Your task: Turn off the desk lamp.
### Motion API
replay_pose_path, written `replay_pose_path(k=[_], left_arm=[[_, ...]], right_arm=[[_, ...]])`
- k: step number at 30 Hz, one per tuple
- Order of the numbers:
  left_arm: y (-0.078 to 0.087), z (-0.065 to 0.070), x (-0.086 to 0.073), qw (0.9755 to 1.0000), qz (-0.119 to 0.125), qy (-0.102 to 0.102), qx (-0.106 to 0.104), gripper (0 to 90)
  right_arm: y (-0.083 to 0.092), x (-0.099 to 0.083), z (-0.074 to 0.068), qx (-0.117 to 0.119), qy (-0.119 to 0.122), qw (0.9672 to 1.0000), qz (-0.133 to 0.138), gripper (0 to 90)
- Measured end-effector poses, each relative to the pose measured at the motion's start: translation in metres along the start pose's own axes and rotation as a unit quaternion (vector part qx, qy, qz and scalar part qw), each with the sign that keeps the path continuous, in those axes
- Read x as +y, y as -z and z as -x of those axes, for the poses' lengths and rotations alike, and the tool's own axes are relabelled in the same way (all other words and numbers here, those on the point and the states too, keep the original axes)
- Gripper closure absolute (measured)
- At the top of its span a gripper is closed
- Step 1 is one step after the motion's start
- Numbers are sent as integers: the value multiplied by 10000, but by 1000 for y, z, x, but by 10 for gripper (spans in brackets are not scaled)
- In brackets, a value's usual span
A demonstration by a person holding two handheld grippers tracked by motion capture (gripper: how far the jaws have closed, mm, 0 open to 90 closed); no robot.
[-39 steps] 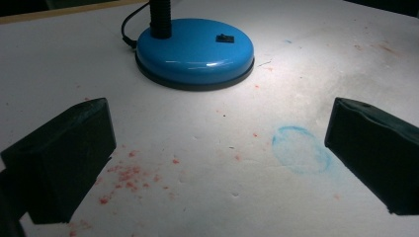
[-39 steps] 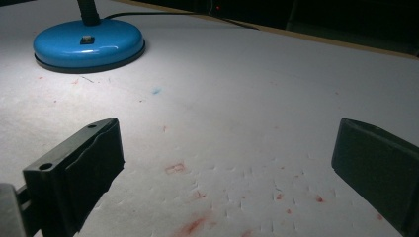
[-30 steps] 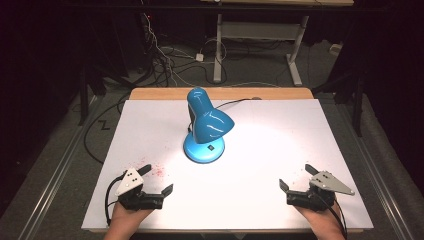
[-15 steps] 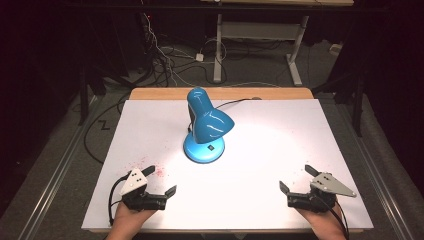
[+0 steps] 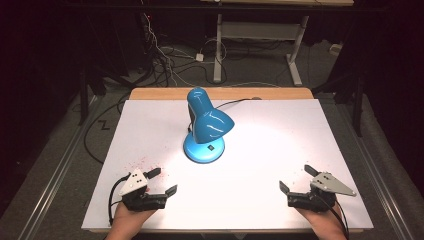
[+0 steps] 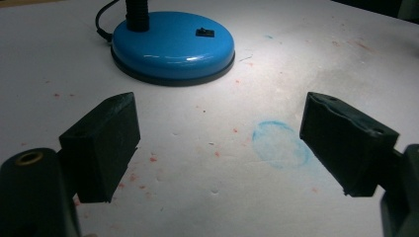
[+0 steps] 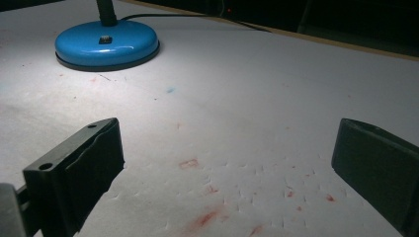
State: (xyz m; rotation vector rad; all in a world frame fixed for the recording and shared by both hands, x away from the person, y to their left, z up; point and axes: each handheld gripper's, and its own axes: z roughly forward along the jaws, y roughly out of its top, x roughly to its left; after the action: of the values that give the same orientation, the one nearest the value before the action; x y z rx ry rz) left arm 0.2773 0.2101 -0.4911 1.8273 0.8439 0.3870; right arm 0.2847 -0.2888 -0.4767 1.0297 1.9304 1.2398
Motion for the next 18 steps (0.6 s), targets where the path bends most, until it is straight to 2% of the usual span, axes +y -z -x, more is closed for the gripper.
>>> replay_pose_path(k=[3, 7, 11, 15, 16, 18], left_arm=[[1, 0, 1, 10000, 58, 39, 5, 191], [1, 0, 2, 9999, 22, 137, 60, 221], [0, 0, 3, 9999, 3, 128, 113, 270], [1, 0, 2, 9999, -11, 43, 122, 367], [1, 0, 2, 9999, -9, 26, 118, 367], [2, 0, 1, 9999, 6, 31, 99, 433]], right_arm=[[1, 0, 2, -24, -58, 10000, 10, 3], [3, -1, 2, -35, -48, 10000, 14, 3], [3, -1, 2, -42, -59, 10000, 16, 3], [2, -1, 0, -29, -11, 10000, -7, 3], [2, -1, 0, -29, -11, 10000, -7, 3], [1, 0, -2, 1, 21, 10000, -11, 3]])
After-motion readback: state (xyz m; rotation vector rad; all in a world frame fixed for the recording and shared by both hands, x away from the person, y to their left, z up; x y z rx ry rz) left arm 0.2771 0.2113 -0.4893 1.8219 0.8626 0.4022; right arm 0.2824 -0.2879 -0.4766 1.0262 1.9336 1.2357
